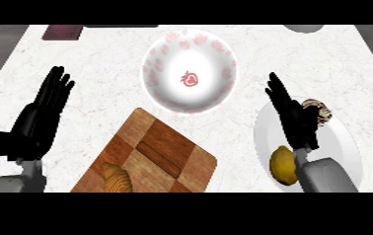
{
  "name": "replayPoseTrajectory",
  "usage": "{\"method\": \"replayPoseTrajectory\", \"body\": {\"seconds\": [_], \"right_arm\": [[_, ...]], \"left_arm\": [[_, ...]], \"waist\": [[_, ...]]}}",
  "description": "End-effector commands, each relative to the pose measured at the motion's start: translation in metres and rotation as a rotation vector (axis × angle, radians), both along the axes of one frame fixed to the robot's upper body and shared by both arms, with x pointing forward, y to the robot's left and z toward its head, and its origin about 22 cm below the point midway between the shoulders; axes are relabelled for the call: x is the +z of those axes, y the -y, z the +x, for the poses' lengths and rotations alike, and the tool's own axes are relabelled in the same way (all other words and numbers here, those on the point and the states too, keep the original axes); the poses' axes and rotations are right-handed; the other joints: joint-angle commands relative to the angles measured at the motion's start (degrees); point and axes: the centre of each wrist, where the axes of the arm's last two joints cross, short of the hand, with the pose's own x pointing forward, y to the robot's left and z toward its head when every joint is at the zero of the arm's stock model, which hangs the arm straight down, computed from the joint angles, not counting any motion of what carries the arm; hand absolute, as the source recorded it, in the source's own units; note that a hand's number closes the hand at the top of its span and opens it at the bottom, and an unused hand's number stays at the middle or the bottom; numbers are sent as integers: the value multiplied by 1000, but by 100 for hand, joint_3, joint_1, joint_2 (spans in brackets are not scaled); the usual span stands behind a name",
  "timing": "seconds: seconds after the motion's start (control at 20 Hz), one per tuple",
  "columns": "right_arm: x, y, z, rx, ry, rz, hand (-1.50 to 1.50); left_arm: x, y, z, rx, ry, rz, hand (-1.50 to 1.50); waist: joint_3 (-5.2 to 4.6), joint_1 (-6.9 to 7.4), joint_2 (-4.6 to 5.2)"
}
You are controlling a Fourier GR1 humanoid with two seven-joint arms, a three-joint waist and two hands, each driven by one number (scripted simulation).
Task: Pick the cupcake from the plate and place it in the bowl
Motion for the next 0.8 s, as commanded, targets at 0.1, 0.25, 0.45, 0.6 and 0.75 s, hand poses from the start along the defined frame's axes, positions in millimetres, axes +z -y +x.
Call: {"method": "replayPoseTrajectory", "body": {"seconds": [0.1,0.25,0.45,0.6,0.75], "right_arm": [[50,-14,37,46,236,89,-150],[100,-44,50,149,471,174,-150],[67,16,46,-418,606,-333,-150],[42,-43,24,-384,660,-379,-150],[55,-40,-1,-384,608,-469,-150]], "left_arm": [[26,-18,22,77,76,51,0],[52,-29,32,156,182,76,0],[40,-26,27,154,119,43,0],[38,-24,41,154,120,44,0],[33,-39,32,162,107,39,0]], "waist": [[-53,32,-75],[-49,74,-82],[-65,-119,-108],[-68,-112,-92],[-70,-97,-124]]}}
